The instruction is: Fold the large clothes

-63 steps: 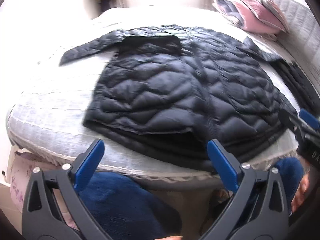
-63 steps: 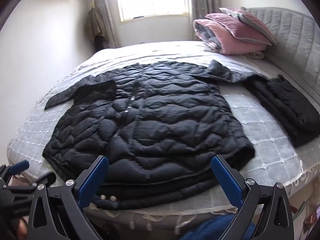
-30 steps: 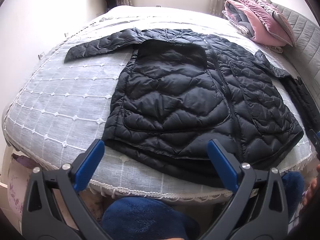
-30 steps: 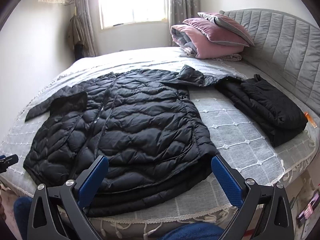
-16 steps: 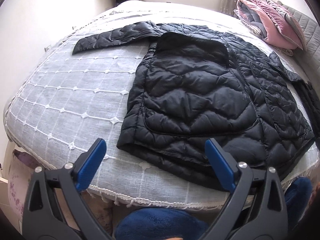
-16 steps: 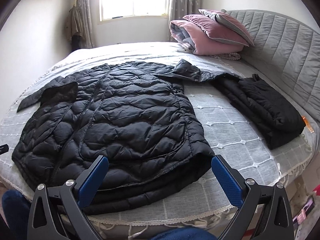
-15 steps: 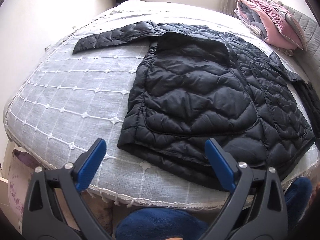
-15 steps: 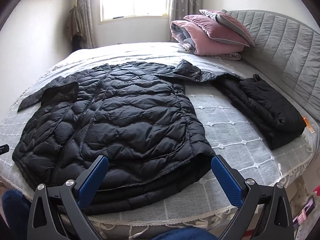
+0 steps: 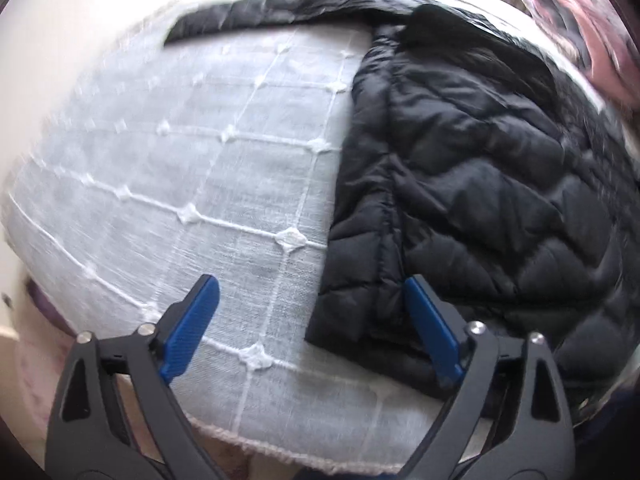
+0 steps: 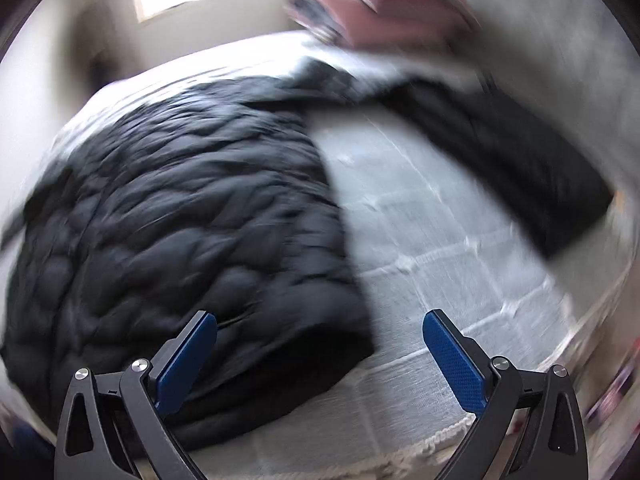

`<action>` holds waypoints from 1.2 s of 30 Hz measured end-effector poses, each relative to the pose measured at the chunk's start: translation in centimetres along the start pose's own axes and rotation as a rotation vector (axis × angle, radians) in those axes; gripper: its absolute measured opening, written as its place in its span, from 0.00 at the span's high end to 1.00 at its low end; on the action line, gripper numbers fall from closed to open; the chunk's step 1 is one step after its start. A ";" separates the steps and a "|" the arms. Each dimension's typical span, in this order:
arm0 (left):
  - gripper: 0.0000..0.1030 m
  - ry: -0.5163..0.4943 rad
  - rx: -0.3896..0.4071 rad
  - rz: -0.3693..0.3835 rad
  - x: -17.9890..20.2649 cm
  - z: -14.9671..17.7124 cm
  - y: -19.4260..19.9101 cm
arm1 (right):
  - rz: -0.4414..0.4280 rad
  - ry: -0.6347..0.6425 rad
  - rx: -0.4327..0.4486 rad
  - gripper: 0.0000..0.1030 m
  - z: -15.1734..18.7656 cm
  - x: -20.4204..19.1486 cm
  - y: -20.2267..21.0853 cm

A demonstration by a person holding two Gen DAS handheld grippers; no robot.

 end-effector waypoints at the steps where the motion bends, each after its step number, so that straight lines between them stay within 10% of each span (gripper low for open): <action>1: 0.34 0.010 -0.018 0.040 0.3 0.2 -0.3 | -0.046 -0.059 -0.023 0.01 0.0 1.0 -0.8; 3: 0.55 -0.012 -0.018 0.084 1.4 0.5 0.0 | -0.152 -0.132 -0.083 0.18 0.4 1.5 -2.3; 6: 0.85 -0.058 0.007 0.073 2.8 0.5 0.7 | -0.271 -0.161 -0.131 0.87 0.8 0.6 -3.5; 10: 0.90 -0.032 0.015 0.055 2.5 0.1 1.3 | -0.269 -0.175 -0.074 0.93 -0.8 1.2 -3.0; 19: 0.90 -0.089 0.045 0.066 3.2 0.5 1.2 | -0.116 -0.193 0.000 0.94 -3.4 4.2 -2.6; 23: 0.72 -0.089 0.034 0.092 1.7 0.1 1.8 | -0.118 -0.196 -0.026 0.92 -1.9 4.9 -3.4; 26: 0.59 -0.063 0.072 0.072 -0.3 -1.5 3.0 | -0.076 -0.143 0.038 0.78 -3.1 4.5 -1.1; 30: 0.33 -0.021 0.144 0.111 -1.1 -5.4 4.8 | 0.081 -0.110 0.240 0.29 -7.3 4.3 4.2; 36: 0.29 -0.105 0.153 0.188 5.6 -12.7 4.6 | -0.200 0.036 0.140 0.25 -10.9 -6.1 0.8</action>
Point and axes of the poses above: each gripper's, at about its wrist camera, not at the fingertips, and y roughly against the way its jaws point, x to its right, z to its underside, the point moved 9 cm from there along -y, roughly the way its jaws point, and after that the axes turned 11 degrees about -z, right-handed, at the moved point
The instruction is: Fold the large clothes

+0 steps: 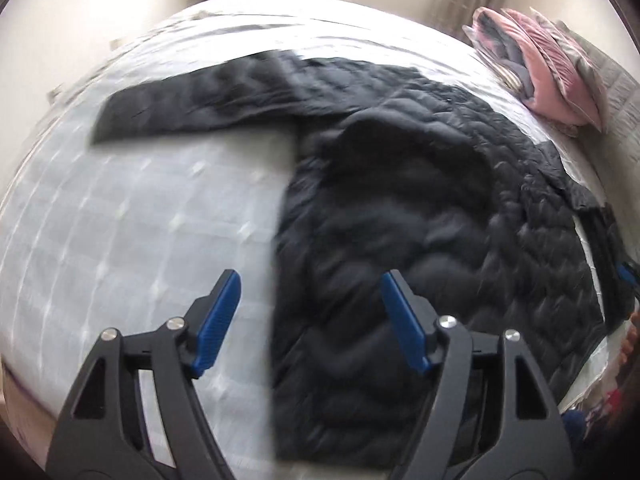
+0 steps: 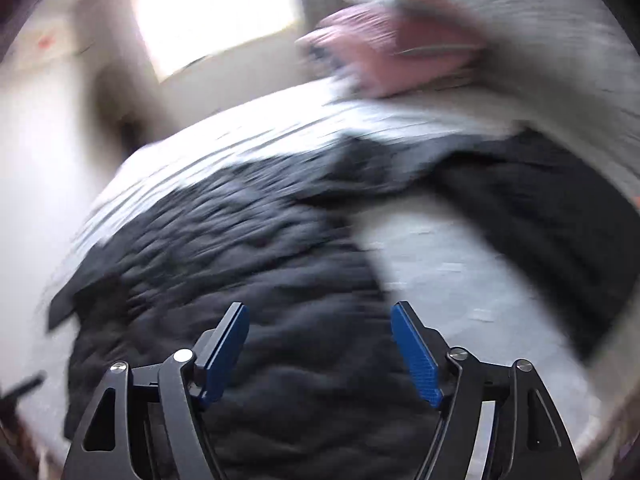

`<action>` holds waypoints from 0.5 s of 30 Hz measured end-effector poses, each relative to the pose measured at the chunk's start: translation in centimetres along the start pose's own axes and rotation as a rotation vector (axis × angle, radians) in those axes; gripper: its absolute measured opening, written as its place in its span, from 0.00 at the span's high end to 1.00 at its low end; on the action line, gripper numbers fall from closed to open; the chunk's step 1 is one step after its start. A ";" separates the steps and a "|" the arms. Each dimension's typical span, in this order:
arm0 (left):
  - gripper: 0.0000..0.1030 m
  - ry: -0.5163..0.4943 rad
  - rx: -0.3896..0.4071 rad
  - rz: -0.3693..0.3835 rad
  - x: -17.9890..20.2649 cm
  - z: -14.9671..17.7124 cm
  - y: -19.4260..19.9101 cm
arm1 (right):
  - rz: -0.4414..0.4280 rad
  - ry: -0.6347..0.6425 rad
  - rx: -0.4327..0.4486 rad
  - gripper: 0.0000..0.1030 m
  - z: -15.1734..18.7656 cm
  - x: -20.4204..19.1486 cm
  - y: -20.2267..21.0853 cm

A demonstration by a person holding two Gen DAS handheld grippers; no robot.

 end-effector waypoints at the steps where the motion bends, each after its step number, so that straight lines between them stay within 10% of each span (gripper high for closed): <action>1: 0.29 -0.018 0.000 -0.005 0.8 -1.0 -0.4 | -0.035 0.012 -0.041 0.25 -0.3 -1.4 -1.9; 11: 0.29 -0.511 0.093 -0.080 11.7 -10.6 -4.3 | -0.127 0.032 -0.242 0.25 2.1 -5.6 -14.2; 15: 0.29 -0.586 -0.016 0.176 15.5 -12.5 -6.6 | -0.122 0.054 -0.160 0.24 2.1 -5.0 -11.8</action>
Point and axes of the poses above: each gripper's, at about its wrist camera, not at the fingertips, and y roughly against the way its jaws point, x to its right, z to its underside, the point moved 9 cm from there along -y, roughly the way its jaws point, and after that the axes turned 11 degrees about -z, right-handed, at the moved point
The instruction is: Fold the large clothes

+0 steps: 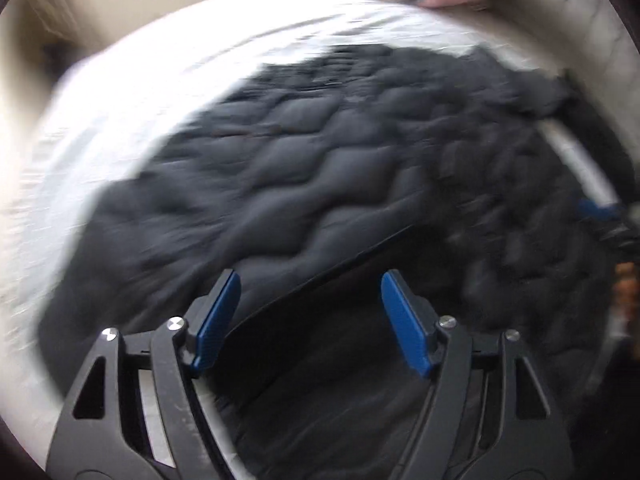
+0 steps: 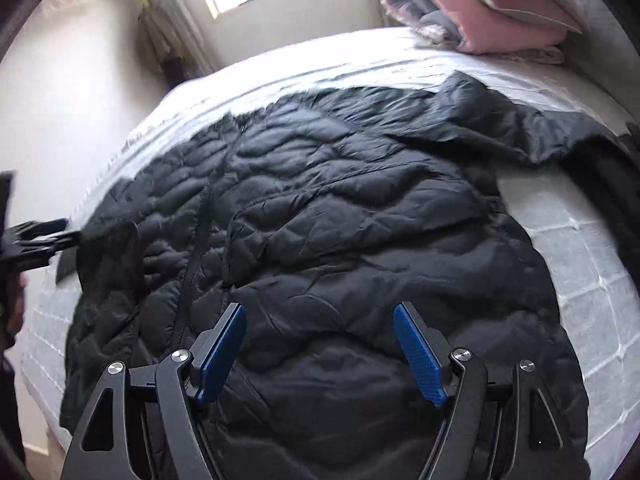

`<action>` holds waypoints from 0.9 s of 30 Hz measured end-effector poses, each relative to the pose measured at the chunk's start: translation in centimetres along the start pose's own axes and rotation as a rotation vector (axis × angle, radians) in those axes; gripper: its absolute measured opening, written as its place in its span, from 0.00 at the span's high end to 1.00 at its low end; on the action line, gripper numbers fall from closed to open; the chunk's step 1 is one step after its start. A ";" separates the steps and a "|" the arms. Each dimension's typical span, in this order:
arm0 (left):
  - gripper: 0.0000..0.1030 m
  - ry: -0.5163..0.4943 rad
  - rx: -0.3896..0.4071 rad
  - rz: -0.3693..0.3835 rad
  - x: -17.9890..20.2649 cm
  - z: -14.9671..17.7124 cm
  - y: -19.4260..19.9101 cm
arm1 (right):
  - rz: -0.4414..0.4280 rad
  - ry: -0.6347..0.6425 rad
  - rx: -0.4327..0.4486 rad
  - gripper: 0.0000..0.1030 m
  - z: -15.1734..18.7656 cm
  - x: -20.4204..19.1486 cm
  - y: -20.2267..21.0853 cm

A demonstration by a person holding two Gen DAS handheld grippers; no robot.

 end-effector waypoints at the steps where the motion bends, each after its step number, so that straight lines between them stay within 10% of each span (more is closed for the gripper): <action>1: 0.29 0.037 0.008 0.045 -0.6 -1.2 -0.7 | -0.027 -0.041 0.005 0.23 0.2 0.5 0.0; 7: 0.29 0.044 -0.187 0.118 -0.3 0.5 -6.3 | -0.023 -0.072 -0.035 0.23 -0.1 1.3 -1.1; 21: 0.32 -0.068 -0.139 0.012 2.7 4.1 -2.5 | -0.075 -0.104 -0.015 0.23 -0.3 1.3 -0.5; 25: 0.98 -0.158 -0.123 -0.099 2.9 6.3 -1.5 | -0.072 -0.140 0.001 0.23 -0.6 2.2 -0.2; 27: 0.97 -0.163 -0.132 -0.158 2.1 7.2 -1.7 | -0.077 -0.154 0.011 0.23 -0.8 2.4 0.0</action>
Point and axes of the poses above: each gripper's, at about its wrist camera, not at the fingertips, and y roughly against the way its jaws point, x to its right, z to its underside, the point moved 9 cm from there along -y, roughly the way its jaws point, and after that the axes turned 11 degrees about -z, right-handed, at the moved point
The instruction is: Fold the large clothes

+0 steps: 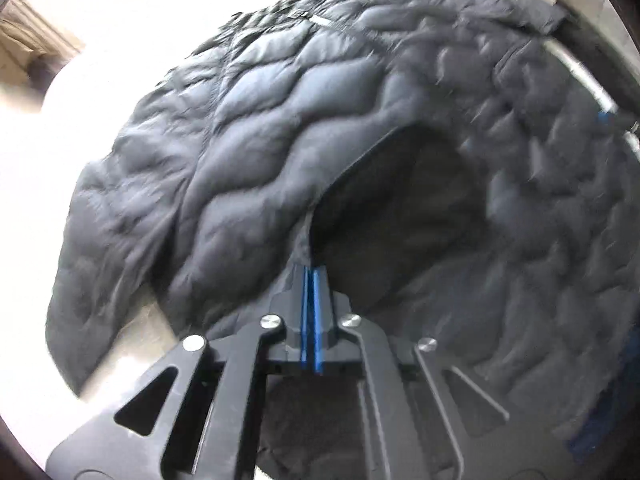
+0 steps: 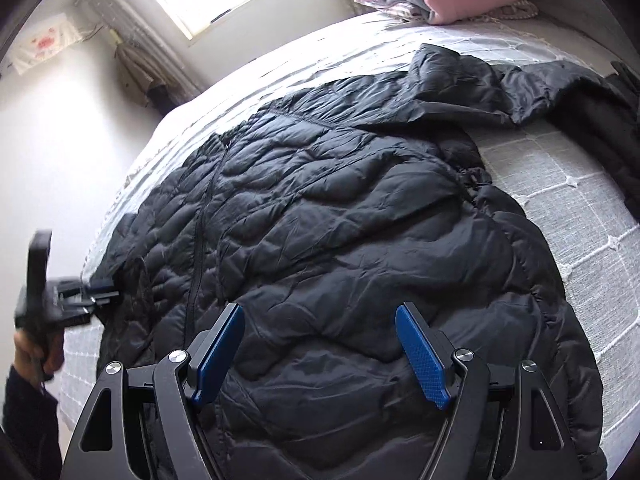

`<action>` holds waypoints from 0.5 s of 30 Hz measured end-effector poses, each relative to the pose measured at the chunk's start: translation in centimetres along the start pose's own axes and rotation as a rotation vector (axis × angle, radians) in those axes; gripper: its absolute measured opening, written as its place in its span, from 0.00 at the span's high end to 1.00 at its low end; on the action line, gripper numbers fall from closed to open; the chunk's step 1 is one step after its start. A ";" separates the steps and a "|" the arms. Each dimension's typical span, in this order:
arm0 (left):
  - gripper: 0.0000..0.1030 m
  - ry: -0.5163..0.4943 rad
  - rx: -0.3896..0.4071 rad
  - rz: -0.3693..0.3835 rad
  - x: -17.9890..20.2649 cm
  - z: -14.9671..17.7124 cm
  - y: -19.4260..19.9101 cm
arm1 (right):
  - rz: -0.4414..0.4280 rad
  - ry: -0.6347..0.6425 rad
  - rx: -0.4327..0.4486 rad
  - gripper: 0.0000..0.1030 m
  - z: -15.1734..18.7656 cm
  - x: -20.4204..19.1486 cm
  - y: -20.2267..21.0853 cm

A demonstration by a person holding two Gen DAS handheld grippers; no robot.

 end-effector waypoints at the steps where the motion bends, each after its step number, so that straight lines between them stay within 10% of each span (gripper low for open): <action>1: 0.97 -0.006 -0.002 -0.010 0.2 1.0 0.1 | -0.002 -0.004 0.006 0.23 -0.1 0.1 0.1; 10: 0.97 0.008 0.082 0.015 4.7 9.3 7.4 | 0.008 -0.025 0.031 0.23 -0.3 0.7 0.8; 15: 0.86 0.035 0.100 0.153 8.5 11.6 10.2 | 0.015 -0.012 0.039 0.23 -0.4 0.5 1.3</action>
Point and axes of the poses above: each gripper's, at about its wrist camera, not at the fingertips, and y roughly against the way its jaws point, x to its right, z to its underside, the point moved 9 cm from there along -y, roughly the way its jaws point, and after that the axes turned 11 degrees about -z, right-handed, at the moved point
